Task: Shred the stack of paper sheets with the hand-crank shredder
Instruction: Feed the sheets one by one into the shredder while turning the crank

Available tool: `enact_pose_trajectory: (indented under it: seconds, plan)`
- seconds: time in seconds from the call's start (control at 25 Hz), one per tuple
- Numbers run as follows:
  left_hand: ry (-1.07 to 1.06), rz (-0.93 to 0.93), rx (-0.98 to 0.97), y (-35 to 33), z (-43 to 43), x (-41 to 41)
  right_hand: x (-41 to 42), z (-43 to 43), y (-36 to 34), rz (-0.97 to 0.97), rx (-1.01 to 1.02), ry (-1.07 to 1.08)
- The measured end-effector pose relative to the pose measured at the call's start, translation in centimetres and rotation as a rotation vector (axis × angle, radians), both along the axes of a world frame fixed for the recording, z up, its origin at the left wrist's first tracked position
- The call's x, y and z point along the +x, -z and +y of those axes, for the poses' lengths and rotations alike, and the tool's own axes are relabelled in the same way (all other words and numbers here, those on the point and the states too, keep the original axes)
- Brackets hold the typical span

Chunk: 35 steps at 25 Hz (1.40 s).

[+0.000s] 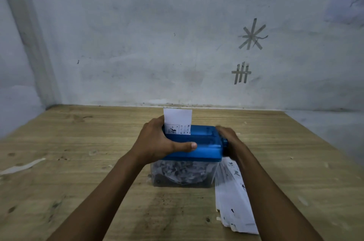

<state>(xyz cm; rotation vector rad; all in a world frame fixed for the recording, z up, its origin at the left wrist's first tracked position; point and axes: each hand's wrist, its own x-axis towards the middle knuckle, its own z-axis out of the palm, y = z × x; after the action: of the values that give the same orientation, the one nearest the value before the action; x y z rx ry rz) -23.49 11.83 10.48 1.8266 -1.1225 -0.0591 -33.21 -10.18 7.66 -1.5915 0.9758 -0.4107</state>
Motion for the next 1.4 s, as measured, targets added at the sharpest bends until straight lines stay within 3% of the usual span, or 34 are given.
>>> enact_pose_trajectory:
  seconds: [0.12, 0.2, 0.44, 0.52, 0.64, 0.76, 1.04, 1.16, 1.32, 1.4]
  plan:
    - [-0.052, -0.012, 0.000, 0.4, -0.3, 0.0, -2.1, 2.0, 1.9, -0.082, 0.099, 0.041]
    - [-0.088, -0.027, 0.011, 0.7, -0.2, 0.0, -4.4, 4.2, 2.6, -0.105, 0.040, 0.075]
    - [-0.107, -0.058, 0.047, 0.4, -0.3, 0.4, -9.5, 8.7, -2.5, -0.122, -0.591, 0.129]
    - [-0.083, -0.036, 0.050, 0.4, 0.0, 0.5, -8.6, 9.1, -5.3, -0.193, -0.686, 0.243]
    - [-0.035, -0.018, 0.050, 0.3, 0.2, 0.5, -5.3, 7.2, -7.5, -0.229, -0.657, 0.302]
    - [-0.027, -0.007, 0.048, 0.1, 0.2, 0.6, -2.0, 3.2, -7.7, -0.159, -0.488, 0.226]
    - [-0.056, -0.020, 0.011, 0.3, 0.0, 0.1, -0.1, 0.2, 0.2, -0.053, 0.010, 0.109]
    - [-0.069, -0.041, 0.033, 0.4, -0.1, 0.0, -2.3, 1.2, 2.1, -0.058, -0.187, 0.125]
    - [-0.091, -0.079, 0.047, 0.7, 0.0, 0.3, -7.5, 5.4, 3.7, 0.112, -0.416, -0.069]
    - [-0.079, -0.096, 0.041, 0.7, -0.1, 0.5, -9.3, 7.2, 1.1, -0.003, -0.467, -0.031]
